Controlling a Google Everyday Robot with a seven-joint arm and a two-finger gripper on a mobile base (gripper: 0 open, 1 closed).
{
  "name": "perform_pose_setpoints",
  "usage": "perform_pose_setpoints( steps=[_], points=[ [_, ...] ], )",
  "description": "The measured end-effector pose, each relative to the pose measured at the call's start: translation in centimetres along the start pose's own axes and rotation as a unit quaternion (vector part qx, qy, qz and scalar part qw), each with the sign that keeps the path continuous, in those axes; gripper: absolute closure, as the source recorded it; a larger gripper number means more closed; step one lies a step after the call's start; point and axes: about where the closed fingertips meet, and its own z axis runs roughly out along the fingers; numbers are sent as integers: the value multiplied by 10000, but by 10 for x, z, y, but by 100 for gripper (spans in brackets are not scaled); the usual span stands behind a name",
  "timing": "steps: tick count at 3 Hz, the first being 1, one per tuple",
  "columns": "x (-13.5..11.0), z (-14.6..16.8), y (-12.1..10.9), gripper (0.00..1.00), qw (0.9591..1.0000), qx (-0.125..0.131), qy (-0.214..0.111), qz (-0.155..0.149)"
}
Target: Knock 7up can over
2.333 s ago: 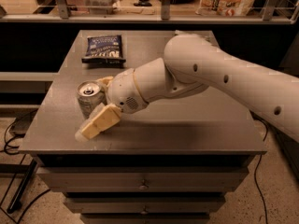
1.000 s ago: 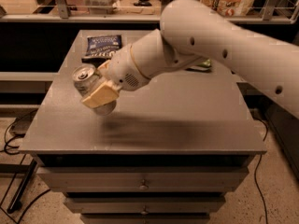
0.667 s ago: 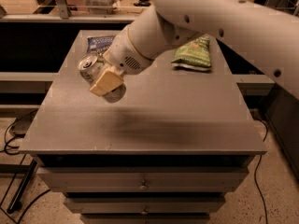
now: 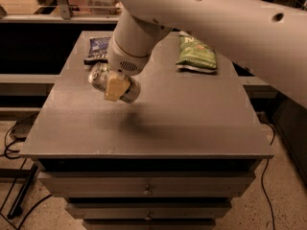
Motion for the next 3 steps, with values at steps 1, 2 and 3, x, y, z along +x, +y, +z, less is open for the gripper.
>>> perform_pose_setpoints(
  steps=[1,2,3],
  points=[
    [30,24,-1,61,9964,78,777,-329],
    [50,40,1,38,9913,73,1226,-482],
    [59,43,3,14,9916,75,1190,-492]
  ],
)
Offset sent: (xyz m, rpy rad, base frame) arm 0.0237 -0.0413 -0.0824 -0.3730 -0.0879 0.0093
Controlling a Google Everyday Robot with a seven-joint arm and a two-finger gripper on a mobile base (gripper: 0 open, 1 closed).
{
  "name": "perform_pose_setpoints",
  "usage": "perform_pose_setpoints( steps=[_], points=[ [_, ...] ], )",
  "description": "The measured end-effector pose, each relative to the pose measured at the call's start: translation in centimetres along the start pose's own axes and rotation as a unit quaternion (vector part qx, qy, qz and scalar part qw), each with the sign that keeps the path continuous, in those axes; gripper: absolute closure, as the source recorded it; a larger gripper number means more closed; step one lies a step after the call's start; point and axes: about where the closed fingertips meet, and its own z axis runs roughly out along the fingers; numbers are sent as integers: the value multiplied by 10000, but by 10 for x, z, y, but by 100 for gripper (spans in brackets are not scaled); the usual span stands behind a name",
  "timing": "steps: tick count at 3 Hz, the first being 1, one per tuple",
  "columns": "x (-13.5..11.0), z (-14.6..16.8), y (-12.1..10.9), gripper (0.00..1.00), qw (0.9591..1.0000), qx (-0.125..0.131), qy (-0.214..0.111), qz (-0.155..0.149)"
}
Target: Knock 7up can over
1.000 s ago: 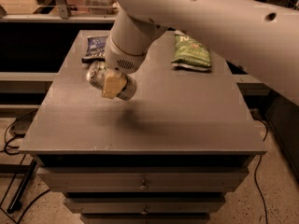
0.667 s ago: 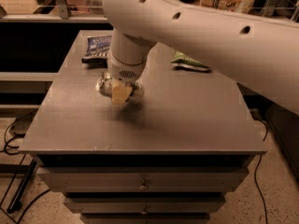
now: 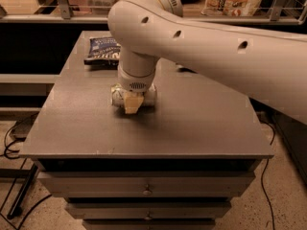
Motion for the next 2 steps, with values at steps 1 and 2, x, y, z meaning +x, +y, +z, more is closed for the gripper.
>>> perform_pose_setpoints(
  steps=[1,2],
  points=[
    [-16,-12,12,0,9988,-78,-482,-22],
    [-16,-12,12,0,9988,-78,-482,-22]
  ],
)
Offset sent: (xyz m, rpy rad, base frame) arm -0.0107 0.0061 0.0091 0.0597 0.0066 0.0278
